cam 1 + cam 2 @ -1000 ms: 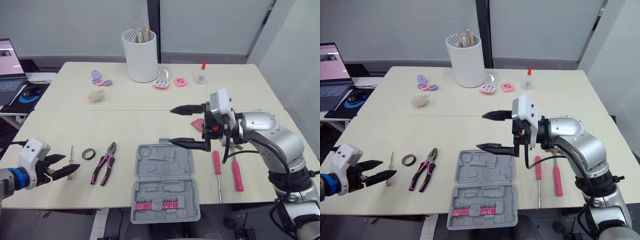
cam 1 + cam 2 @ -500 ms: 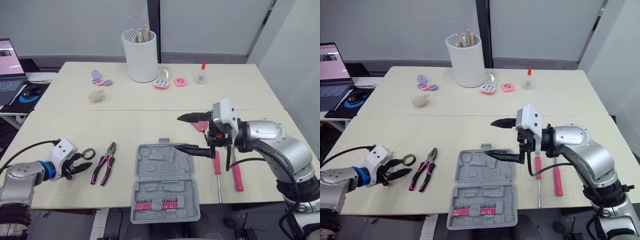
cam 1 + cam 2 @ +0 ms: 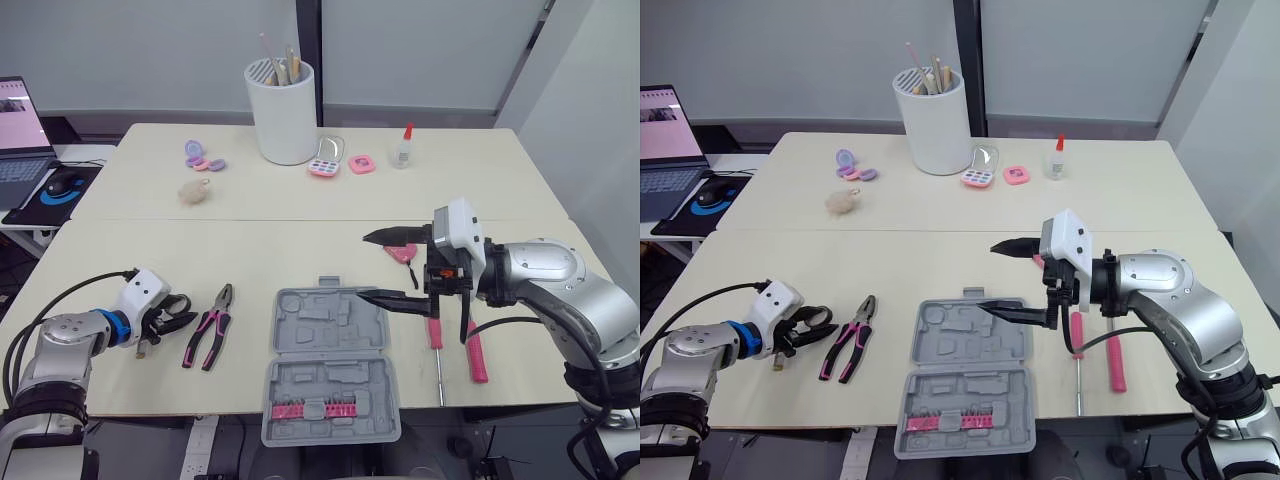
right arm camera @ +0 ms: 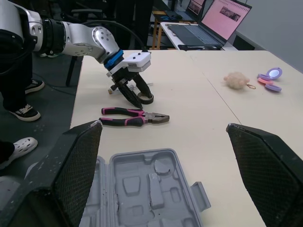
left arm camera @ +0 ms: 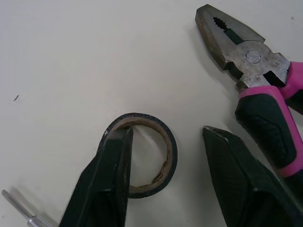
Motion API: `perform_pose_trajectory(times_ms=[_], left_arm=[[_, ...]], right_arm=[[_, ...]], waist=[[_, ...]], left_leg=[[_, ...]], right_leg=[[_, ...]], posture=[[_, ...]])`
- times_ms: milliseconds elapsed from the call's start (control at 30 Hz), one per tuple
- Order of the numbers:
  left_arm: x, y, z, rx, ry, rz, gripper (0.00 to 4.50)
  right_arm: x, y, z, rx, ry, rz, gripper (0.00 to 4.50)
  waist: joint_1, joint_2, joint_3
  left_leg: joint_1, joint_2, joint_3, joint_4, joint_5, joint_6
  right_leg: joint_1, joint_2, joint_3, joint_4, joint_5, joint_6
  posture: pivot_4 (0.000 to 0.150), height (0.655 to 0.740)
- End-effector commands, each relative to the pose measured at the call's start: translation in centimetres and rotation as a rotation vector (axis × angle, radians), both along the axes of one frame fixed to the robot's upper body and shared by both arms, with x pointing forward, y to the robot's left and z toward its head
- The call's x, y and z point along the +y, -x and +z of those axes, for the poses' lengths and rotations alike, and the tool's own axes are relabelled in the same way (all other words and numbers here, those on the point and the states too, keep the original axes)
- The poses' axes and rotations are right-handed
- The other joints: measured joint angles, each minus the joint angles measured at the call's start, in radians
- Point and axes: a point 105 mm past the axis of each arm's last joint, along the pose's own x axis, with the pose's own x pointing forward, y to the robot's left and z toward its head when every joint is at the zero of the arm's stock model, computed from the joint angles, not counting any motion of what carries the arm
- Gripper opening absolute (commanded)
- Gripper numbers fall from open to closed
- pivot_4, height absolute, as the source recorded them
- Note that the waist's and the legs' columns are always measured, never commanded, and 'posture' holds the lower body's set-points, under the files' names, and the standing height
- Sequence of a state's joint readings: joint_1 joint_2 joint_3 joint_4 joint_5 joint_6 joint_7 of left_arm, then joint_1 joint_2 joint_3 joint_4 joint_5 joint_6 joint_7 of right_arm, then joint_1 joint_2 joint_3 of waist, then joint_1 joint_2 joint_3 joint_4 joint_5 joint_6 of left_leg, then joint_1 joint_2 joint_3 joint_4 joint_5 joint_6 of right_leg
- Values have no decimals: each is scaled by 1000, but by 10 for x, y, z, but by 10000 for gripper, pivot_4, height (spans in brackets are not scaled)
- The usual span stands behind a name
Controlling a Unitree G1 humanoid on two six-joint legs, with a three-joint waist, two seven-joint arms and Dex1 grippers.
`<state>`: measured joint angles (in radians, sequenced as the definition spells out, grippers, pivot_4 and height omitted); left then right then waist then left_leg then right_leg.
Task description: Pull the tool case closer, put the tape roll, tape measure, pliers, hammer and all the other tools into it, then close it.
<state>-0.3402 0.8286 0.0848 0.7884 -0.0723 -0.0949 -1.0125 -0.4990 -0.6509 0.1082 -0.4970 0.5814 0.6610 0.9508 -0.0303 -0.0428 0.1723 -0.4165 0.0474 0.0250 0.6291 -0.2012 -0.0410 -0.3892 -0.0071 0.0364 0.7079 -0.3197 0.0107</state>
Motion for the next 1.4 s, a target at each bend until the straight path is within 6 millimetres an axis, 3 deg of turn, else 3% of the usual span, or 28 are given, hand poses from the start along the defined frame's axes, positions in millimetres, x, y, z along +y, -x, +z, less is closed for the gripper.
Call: perform_pose_trajectory(times_ms=[33, 133, 167, 300, 467, 567, 767, 967, 1100, 1400], left_arm=[[4, 1, 2, 3, -5, 4, 10829], [8, 3, 7, 1, -3, 3, 1203], [10, 3, 11, -6, -3, 11, 199], [18, 7, 26, -21, 12, 28, 199], [25, 19, 65, -10, 77, 36, 199], [14, 29, 91, 24, 147, -7, 199], [-36, 33, 121, 71, 214, -147, 199], [-95, 28, 122, 101, 217, -333, 199], [-131, 22, 112, 107, 186, -452, 199], [-165, 3, 71, 89, 101, -544, 199]], right_arm=[[1, 5, 11, -46, -21, 15, 45000], [2, 5, 11, -45, -19, 17, 45000], [2, 5, 10, -44, -18, 19, 45000], [4, 6, 7, -43, -4, 32, 45000], [5, 9, 2, -34, 22, 50, 45000], [7, 12, -1, -23, 24, 63, 45000], [9, 12, -13, -27, 51, 67, 45000], [6, 11, -32, -61, 128, 53, 45000], [5, 14, -40, -67, 164, 43, 45000], [5, 14, -38, -80, 154, -25, 45000]], waist=[[0, 0, 0], [-1, 0, 0], [-1, 0, 0], [-4, 0, 0], [-4, 0, 0], [-3, 0, 1], [0, 0, 1], [0, 0, 1], [0, 0, 1], [0, 0, 1]], left_leg=[[0, 0, 0, 0, 0, 0], [0, 0, 0, 0, 0, 0], [0, 0, 0, 0, 0, 0], [0, 1, 0, 0, 0, 0], [0, 1, -1, 0, 0, 0], [0, 1, 0, 0, 0, 0], [0, 0, -1, 0, 0, 0], [0, 0, 0, 0, 0, 0], [0, 0, 0, 0, 0, 0], [0, 0, 0, 0, 0, 0]], right_leg=[[0, 0, 0, 0, 0, 0], [0, 0, 0, 0, 0, 0], [0, 0, 0, 0, 0, 0], [0, 0, 0, 0, 0, 0], [0, 1, 0, 0, 0, 0], [0, 0, 0, 0, 0, 0], [0, -1, 0, -1, 0, 0], [0, 2, 1, -1, -1, 1], [0, 4, 2, -1, -1, 1], [0, 7, 3, -1, 0, 1]], posture=[[1500, 7400], [1500, 7400], [1500, 7400], [1500, 7400], [1500, 7400], [1500, 7400], [1500, 7400], [1500, 7400], [1500, 7400], [1500, 7400]])
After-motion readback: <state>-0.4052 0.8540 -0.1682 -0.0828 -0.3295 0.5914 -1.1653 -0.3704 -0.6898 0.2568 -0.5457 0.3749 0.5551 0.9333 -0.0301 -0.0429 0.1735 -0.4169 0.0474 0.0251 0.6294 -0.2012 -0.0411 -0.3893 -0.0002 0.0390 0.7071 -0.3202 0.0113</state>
